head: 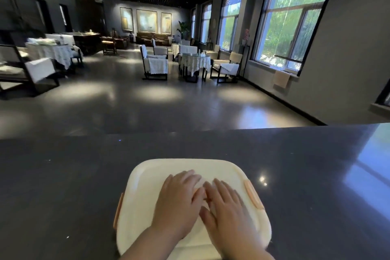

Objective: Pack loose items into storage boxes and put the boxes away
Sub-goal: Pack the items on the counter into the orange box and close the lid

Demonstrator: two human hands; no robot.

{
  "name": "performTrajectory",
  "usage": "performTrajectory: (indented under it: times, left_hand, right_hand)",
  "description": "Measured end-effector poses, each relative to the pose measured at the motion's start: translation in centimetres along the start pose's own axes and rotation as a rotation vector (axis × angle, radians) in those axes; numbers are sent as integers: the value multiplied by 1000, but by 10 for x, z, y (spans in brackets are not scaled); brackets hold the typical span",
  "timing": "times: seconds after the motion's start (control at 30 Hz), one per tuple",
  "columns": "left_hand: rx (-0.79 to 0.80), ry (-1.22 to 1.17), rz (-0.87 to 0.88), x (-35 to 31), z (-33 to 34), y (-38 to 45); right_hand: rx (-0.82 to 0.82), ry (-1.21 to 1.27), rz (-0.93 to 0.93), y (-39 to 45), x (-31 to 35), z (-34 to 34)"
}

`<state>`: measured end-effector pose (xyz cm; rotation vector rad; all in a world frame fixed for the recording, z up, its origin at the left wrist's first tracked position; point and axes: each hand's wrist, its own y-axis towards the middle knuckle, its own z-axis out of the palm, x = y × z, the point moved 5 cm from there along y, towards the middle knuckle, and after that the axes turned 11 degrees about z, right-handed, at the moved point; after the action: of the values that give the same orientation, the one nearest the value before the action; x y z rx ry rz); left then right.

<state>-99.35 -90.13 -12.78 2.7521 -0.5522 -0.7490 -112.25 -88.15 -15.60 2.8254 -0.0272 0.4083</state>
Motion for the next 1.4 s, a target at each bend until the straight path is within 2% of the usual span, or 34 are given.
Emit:
performTrajectory:
  times: [0.17, 0.23, 0.37, 0.5, 0.67, 0.83, 0.97, 1.17, 1.4]
  left_hand:
    - [-150, 30, -240, 67, -43, -71]
    - [-180, -33, -365, 90, -47, -89]
    - [-268, -516, -582, 108, -36, -109]
    - [-385, -805, -675, 108, -26, -111]
    - [-370, -839, -668, 110, -27, -103]
    - [-432, -858, -679, 114, -27, -101]
    - [-424, -825, -595, 110, -28, -102]
    - [-368, -706, -478, 100, -41, -97]
    - [-256, -408, -418, 93, -47, -96]
  right_hand:
    - [208, 68, -291, 4, 71, 17]
    - [190, 84, -382, 10, 89, 20]
    - [158, 104, -379, 13, 100, 23]
    - [197, 118, -370, 14, 95, 24]
    - [297, 79, -361, 16, 97, 26]
    - [302, 94, -349, 15, 96, 28]
    - [292, 94, -340, 15, 95, 28]
    - [283, 97, -340, 15, 96, 28]
    - [267, 81, -335, 14, 97, 27]
